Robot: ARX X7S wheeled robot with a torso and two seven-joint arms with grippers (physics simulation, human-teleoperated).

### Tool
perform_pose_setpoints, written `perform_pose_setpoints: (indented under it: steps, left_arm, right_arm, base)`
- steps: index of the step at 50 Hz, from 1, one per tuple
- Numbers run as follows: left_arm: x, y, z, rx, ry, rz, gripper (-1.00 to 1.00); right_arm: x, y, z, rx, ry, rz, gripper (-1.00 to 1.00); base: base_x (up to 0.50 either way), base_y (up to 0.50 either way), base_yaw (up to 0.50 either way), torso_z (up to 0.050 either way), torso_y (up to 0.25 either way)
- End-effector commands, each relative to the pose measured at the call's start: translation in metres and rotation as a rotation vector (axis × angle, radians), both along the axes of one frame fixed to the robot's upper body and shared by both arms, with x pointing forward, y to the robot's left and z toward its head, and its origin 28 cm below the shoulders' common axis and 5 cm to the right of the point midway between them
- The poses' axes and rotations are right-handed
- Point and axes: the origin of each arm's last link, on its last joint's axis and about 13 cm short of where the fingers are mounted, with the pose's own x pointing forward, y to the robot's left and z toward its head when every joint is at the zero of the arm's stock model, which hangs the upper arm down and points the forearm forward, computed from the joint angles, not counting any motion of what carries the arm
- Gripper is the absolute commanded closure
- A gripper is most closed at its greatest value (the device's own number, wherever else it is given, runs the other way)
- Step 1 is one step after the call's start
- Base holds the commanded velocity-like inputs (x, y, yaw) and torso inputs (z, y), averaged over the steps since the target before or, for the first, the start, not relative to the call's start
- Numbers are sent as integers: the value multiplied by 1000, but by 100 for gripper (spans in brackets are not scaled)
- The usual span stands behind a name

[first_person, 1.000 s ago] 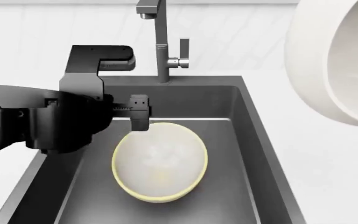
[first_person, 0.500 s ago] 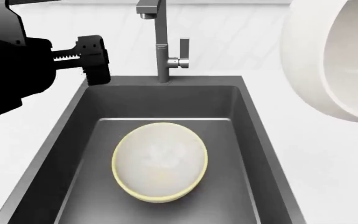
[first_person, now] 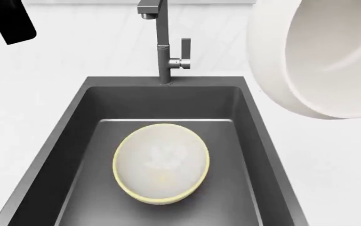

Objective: Stack the bowls in the sink.

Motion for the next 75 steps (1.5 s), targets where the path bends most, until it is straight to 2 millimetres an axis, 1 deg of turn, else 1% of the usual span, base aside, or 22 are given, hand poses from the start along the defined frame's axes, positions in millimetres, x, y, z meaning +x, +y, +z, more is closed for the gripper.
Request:
perform_pose_setpoints:
  steps: [1,19,30,47,61,75]
  left_arm:
    - [-13,6,11,-7,-57,37,-100]
    - [-20,10,18,4,-89,59,-100]
    - [-21,11,18,7,-99,65,-100]
    - [-22,10,16,10,-99,65,-100]
    - [-20,13,13,3,-97,68,-100]
    - [-20,13,13,3,-100,63,-100]
  right_arm:
    - [10,15,-3,-100,67,80,100]
    - [19,32,-9,-195,152,175,100]
    - [23,43,-16,-244,190,230,100]
    - [27,59,-18,-301,218,308,100]
    - [32,67,-23,-326,241,338,100]
    - [38,81,-27,-294,259,405,100]
  base:
    - [25,0,0,0,0]
    - [26,0,-2,0,0]
    - [26,0,-3,0,0]
    - [26,0,-3,0,0]
    - [26,0,-3,0,0]
    - [23,0,-3,0,0]
